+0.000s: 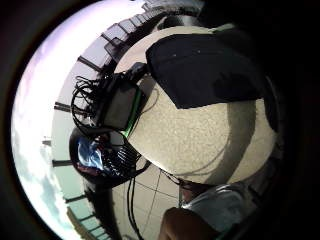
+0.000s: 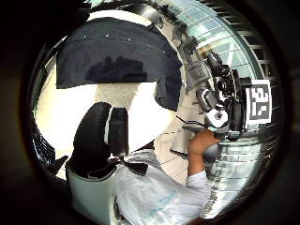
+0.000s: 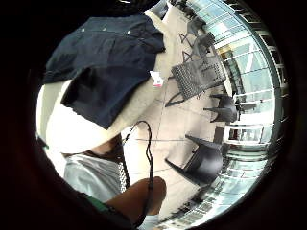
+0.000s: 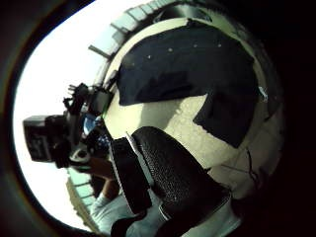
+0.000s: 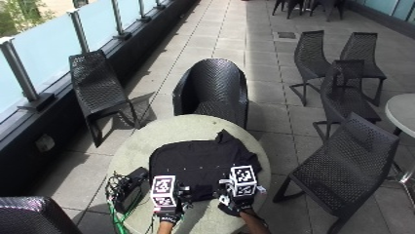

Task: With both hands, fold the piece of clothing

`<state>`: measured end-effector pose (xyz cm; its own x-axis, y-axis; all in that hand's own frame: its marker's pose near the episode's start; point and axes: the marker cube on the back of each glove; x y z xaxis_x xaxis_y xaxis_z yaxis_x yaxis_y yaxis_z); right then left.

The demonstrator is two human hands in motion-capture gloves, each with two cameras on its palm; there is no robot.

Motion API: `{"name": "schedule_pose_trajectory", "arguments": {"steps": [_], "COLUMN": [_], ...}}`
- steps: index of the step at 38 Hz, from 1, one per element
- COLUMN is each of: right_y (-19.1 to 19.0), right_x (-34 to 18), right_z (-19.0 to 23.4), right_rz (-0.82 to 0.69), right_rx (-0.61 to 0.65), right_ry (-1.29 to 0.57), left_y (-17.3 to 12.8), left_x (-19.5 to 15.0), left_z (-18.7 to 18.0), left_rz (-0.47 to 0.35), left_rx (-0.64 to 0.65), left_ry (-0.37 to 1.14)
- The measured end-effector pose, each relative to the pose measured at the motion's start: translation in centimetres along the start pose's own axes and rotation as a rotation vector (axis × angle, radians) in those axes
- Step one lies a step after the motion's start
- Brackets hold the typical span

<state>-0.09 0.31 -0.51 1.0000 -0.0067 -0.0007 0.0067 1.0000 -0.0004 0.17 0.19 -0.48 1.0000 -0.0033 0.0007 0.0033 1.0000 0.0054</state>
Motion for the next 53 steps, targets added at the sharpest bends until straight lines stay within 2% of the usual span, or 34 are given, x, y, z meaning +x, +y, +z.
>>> {"name": "schedule_pose_trajectory", "arguments": {"steps": [21,27,32,39,44,48,53], "right_y": [-0.4,-1.4,-3.2,-4.4,-3.1,-1.6,-0.8], "right_x": [1.0,2.1,3.4,4.2,3.5,2.9,2.7], "right_z": [1.3,3.5,8.1,12.1,10.7,8.9,7.7], "right_rz": [0.019,0.052,0.074,0.088,0.055,0.052,0.037], "right_rx": [-0.006,-0.007,-0.122,-0.231,-0.263,-0.314,-0.299], "right_ry": [0.022,0.053,0.061,0.081,0.071,-0.007,-0.069], "left_y": [-0.2,-1.9,-4.3,-6.6,-8.4,-8.5,-8.4], "left_x": [-0.1,-1.5,-3.9,-6.3,-8.0,-8.1,-7.8], "left_z": [0.6,3.4,8.2,12.8,16.2,15.8,14.7], "left_rz": [0.007,-0.03,-0.098,-0.067,-0.048,-0.024,0.012], "left_rx": [0.016,0.016,-0.069,-0.167,-0.197,-0.135,-0.024], "left_ry": [-0.035,-0.078,-0.188,-0.193,-0.132,-0.116,-0.215]}}
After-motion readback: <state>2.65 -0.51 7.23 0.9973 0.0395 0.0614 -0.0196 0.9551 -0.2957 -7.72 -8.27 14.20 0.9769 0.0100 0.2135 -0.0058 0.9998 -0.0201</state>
